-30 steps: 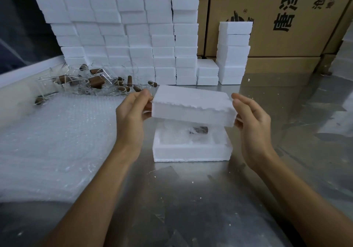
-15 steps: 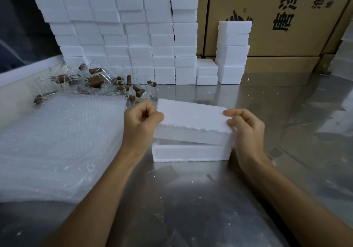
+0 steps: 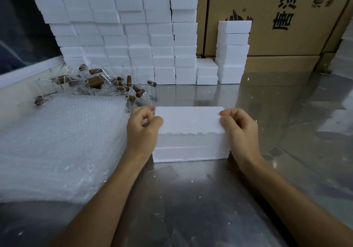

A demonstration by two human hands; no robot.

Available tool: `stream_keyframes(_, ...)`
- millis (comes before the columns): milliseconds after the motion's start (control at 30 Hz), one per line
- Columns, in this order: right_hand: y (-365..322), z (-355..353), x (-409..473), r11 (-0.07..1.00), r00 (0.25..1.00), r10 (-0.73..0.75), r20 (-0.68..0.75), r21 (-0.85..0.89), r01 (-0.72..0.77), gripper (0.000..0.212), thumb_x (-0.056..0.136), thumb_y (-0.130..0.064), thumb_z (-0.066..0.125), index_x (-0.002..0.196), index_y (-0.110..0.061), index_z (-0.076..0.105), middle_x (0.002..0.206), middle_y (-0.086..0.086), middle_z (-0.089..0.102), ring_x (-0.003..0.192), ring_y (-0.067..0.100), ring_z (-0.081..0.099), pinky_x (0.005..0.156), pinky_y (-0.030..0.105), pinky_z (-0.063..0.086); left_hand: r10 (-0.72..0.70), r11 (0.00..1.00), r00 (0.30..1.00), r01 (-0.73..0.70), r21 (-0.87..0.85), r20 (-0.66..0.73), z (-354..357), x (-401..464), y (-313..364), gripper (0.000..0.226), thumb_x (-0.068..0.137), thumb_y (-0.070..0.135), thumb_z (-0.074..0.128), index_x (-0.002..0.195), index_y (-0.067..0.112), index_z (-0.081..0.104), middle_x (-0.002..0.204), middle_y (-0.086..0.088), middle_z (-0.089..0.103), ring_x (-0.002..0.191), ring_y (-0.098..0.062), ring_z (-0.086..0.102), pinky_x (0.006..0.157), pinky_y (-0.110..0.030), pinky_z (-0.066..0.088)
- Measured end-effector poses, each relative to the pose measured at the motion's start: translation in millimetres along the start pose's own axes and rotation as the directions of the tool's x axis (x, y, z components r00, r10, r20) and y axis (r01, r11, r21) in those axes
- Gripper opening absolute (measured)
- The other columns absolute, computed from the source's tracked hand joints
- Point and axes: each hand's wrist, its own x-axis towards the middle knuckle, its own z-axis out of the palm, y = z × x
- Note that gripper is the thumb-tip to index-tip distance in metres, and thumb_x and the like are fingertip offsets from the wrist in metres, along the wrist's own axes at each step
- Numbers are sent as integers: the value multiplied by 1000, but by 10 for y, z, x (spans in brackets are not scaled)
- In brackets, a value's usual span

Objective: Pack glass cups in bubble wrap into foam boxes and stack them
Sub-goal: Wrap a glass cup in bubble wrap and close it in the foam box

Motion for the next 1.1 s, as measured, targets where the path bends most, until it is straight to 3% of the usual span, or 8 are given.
stream_keyframes(67,11,12,10,999,1000,15,26,-45,-14,17,77,-33,55,89,-27,66,108,-1,66,88,15,58,83,35,47,-38,998,999,39,-59,14,41,-26,0,13,69,19,57,79,15,48,101,-6,66,94,-23,62,79,-42,47)
stream_keyframes(167,12,9,8,995,992,40,116,-90,-30,28,80,-41,55,105,-31,65,121,-3,63,111,15,59,102,39,45,-57,987,998,60,-148,21,84,-60,-7,34,70,19,53,103,26,52,98,1,64,84,-17,60,72,-34,46)
stream_keyframes(333,-34,-39,5,994,961,87,263,-87,-66,42,80,-53,56,122,-51,59,130,-24,58,123,2,53,112,36,38,-51,995,999,52,-91,15,79,-55,-34,27,71,23,51,91,26,67,85,4,65,84,-17,56,73,-35,42)
stream_keyframes(433,-57,-51,-12,988,952,102,287,-137,-65,45,75,-60,61,120,-57,56,130,-28,54,119,-2,53,111,36,39,-86,992,996,86,-92,-4,76,-35,-24,31,71,23,50,94,23,71,90,-1,66,88,-20,58,77,-37,44)
stream_keyframes(533,-58,-50,-39,986,954,98,283,-156,-55,46,71,-61,65,115,-52,55,126,-25,55,112,0,56,105,35,44,-112,990,994,111,-90,1,49,-18,-17,34,73,23,49,97,23,72,91,-3,64,87,-19,56,78,-35,43)
stream_keyframes(767,-89,-56,-48,994,957,94,274,-71,-77,38,69,-44,72,103,-36,57,121,-4,61,111,21,60,97,40,48,-85,992,995,89,-87,49,29,-40,1,26,74,23,49,92,21,66,87,-5,60,81,-22,49,72,-36,37)
stream_keyframes(967,-89,-56,-40,997,955,80,284,-39,-72,37,70,-40,71,103,-30,56,123,6,60,109,26,60,95,42,48,-49,994,995,57,-97,87,6,-69,-39,20,74,24,50,90,21,62,92,-12,61,83,-29,51,71,-41,37)
stream_keyframes(1100,-83,-60,-41,996,954,85,288,-27,-81,38,71,-40,71,104,-30,56,123,4,60,106,23,61,91,37,49,-47,996,993,54,-64,104,-15,-67,-34,20,75,25,51,91,24,63,92,-19,60,82,-27,51,70,-39,37)
